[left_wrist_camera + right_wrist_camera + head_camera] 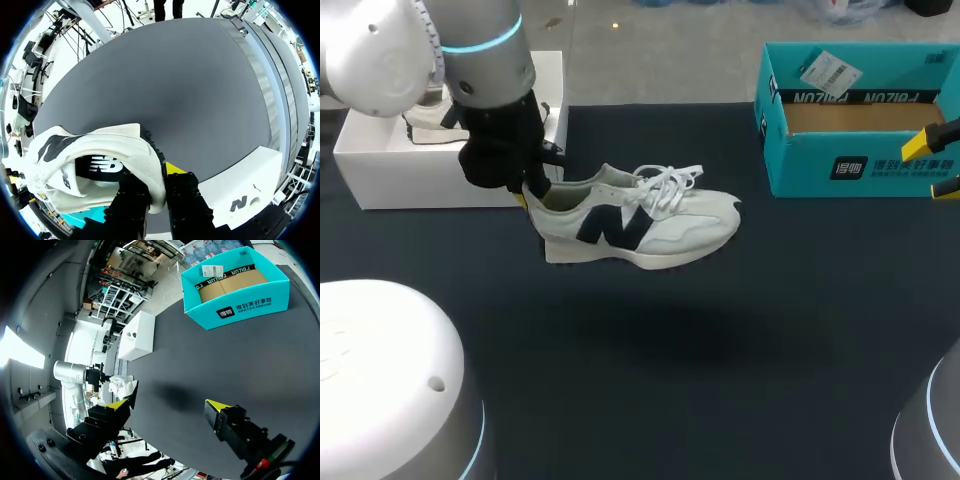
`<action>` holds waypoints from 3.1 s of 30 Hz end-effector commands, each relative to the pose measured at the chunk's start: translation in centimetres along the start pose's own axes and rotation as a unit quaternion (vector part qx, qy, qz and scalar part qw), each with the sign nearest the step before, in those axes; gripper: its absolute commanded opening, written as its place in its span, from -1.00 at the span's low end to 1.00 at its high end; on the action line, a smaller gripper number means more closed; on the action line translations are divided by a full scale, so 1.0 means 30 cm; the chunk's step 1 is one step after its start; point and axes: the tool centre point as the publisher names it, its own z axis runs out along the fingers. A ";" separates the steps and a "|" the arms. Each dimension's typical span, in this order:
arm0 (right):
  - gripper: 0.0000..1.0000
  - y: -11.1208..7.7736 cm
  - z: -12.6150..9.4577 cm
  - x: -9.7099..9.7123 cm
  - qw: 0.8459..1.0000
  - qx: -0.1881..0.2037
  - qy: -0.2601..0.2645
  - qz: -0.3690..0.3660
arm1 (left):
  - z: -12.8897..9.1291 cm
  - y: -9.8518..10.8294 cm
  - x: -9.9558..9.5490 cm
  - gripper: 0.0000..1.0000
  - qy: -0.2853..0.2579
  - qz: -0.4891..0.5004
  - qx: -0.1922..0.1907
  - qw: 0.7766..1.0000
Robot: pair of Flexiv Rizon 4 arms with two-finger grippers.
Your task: Take the shoe out of the shoebox, open the shoe tongue, remove and reinsert the insole, then place the shoe into the shoebox
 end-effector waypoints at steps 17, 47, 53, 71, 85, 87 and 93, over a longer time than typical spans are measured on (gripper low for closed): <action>1.00 0.001 0.002 0.000 1.000 0.001 -0.001 0.001 | 0.026 -0.036 -0.097 -1.00 0.025 0.014 -0.024 0.999; 1.00 0.001 0.002 0.000 1.000 0.001 -0.001 0.001 | -0.004 -0.075 -0.156 -1.00 0.035 -0.008 -0.056 0.998; 1.00 0.001 0.002 0.000 1.000 0.001 -0.001 0.001 | 0.012 -0.085 -0.193 -1.00 0.044 -0.015 -0.057 0.997; 1.00 0.001 0.002 0.000 1.000 0.001 -0.001 0.001 | 0.278 -0.074 -0.187 -1.00 0.044 -0.015 -0.050 0.998; 1.00 0.001 0.002 0.000 1.000 0.001 -0.001 0.001 | 0.545 -0.073 -0.177 -1.00 0.049 -0.017 -0.035 0.998; 1.00 0.001 0.002 0.000 1.000 0.001 -0.001 0.001 | 0.562 -0.073 -0.177 -1.00 0.051 -0.009 -0.032 0.998; 1.00 0.001 0.002 0.000 1.000 0.001 -0.001 0.001 | 0.591 -0.072 -0.178 -1.00 0.060 0.002 -0.016 0.998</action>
